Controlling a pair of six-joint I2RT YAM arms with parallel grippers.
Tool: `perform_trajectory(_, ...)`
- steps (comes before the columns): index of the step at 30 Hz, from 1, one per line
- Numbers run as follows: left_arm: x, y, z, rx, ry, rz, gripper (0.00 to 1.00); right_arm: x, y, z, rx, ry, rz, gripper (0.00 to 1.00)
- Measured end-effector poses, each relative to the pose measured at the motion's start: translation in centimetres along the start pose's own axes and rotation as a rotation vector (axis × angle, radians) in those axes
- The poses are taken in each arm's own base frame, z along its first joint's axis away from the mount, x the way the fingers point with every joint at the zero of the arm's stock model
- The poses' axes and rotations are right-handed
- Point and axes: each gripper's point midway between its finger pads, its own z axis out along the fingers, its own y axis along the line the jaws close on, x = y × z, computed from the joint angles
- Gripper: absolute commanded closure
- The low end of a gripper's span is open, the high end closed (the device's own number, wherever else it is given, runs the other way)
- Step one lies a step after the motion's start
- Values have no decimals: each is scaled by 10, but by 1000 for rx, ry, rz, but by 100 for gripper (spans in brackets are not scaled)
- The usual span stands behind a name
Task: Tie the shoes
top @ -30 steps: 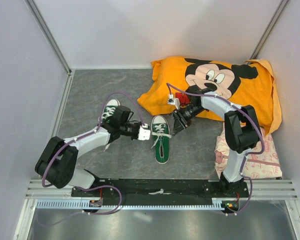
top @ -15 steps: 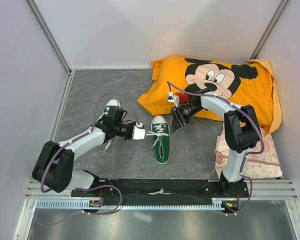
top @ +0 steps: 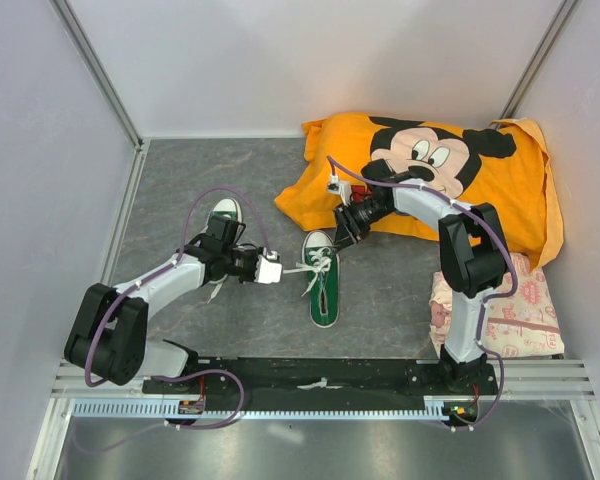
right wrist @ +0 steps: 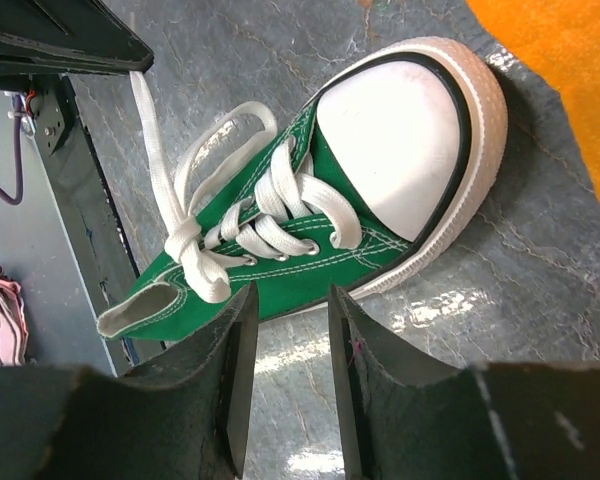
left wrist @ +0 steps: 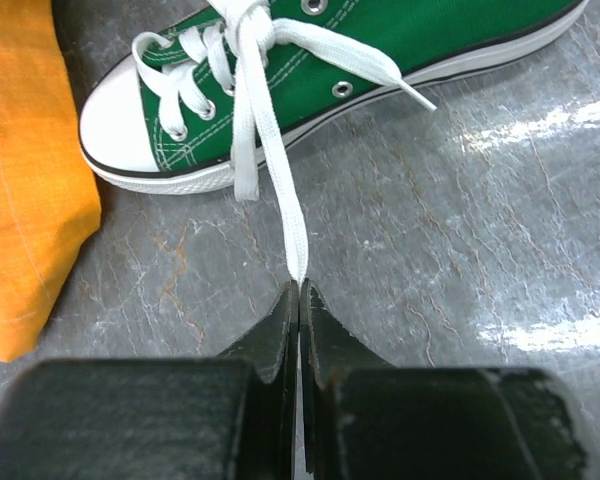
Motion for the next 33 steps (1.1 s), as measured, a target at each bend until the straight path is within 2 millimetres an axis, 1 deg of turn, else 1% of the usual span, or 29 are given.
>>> perform_trajectory(2,1,-1,-1,4,3,1,98,1,1,1,-2,3,7,54)
perform_trajectory(3,1,-2,-1,6,3,1,99,0,1,1,-4,2,10,50)
perform_trajectory(4,2,-3,-1,9,5,0,98,0,3,2,-10,-1,13,48)
perform_trajectory(6,2,-4,-1,14,6,-4,99,3,5,4,-21,-1,30,47)
perform_trajectory(10,3,-5,-1,15,7,-8,98,21,17,6,-62,3,81,46)
perform_trajectory(11,3,-5,-1,16,7,-9,98,25,20,6,-73,3,96,44)
perform_trajectory(13,3,-6,-1,18,7,-11,99,32,25,7,-87,-1,123,44)
perform_trajectory(16,3,-7,-1,23,8,-16,98,36,31,8,-102,-13,149,44)
perform_trajectory(27,4,-11,-1,36,7,-29,98,17,34,10,-125,-77,154,51)
perform_trajectory(31,4,-11,-1,37,6,-30,98,17,37,17,-117,-68,141,52)
perform_trajectory(33,4,-12,0,38,5,-31,98,22,40,21,-115,-54,137,52)
